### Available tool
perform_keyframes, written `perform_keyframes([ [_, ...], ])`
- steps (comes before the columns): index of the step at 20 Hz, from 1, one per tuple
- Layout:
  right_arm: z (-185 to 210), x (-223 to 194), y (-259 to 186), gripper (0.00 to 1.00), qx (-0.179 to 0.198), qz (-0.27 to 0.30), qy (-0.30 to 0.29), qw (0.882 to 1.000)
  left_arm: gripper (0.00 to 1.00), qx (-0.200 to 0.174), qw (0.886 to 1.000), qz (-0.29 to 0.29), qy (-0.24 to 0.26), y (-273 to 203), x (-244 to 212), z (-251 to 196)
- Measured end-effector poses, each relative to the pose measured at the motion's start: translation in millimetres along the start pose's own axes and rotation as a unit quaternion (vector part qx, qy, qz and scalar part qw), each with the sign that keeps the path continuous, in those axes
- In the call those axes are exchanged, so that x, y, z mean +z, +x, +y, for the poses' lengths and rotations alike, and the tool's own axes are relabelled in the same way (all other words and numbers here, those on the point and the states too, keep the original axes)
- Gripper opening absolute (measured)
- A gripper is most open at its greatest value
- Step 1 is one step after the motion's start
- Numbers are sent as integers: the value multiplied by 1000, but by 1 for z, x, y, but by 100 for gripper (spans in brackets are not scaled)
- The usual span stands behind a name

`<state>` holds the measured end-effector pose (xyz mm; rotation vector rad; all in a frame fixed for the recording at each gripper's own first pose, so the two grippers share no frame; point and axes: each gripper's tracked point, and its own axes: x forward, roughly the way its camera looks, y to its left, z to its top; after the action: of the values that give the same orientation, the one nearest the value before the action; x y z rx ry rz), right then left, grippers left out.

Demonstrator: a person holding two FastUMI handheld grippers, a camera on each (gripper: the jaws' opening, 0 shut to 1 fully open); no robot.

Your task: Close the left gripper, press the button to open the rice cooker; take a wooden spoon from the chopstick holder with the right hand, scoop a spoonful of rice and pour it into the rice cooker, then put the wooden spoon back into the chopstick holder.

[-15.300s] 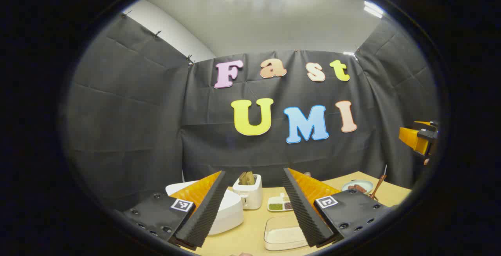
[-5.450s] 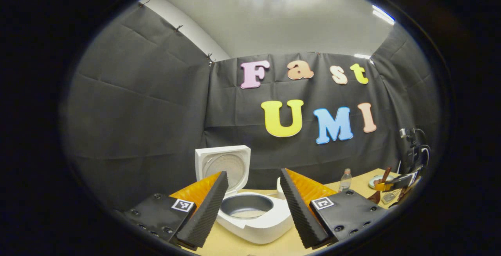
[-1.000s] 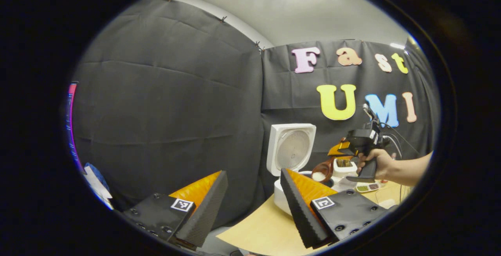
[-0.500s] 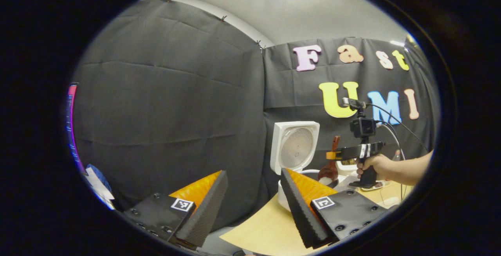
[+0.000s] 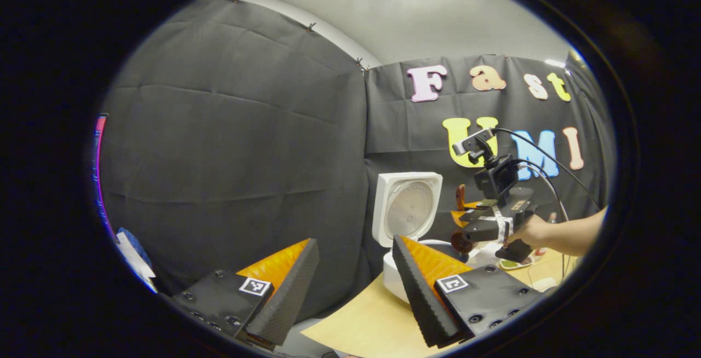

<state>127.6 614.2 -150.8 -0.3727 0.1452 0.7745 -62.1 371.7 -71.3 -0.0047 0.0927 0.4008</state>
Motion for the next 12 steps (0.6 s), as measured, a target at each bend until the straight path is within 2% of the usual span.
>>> perform_keyframes([
  [3,2,-5,1,13,6,13,20,1000,91,1,1000,-1,1,-1,0,3],
  [5,5,-9,1,14,20,30,74,997,91,2,1000,-2,0,-3,0,3],
  [7,8,-12,0,14,27,49,144,988,91,3,1000,-3,3,-5,3,6],
  [8,7,-10,-2,14,28,51,175,983,94,4,1000,-5,4,-6,4,7],
  [9,6,-10,-3,14,27,54,201,978,91,5,1000,-6,5,-6,5,8],
  [10,4,-7,-4,14,29,56,224,973,94,5,1000,-7,4,-6,7,9],
  [12,2,-6,-10,14,36,62,272,960,94,4,1000,-8,0,-6,11,8],
])
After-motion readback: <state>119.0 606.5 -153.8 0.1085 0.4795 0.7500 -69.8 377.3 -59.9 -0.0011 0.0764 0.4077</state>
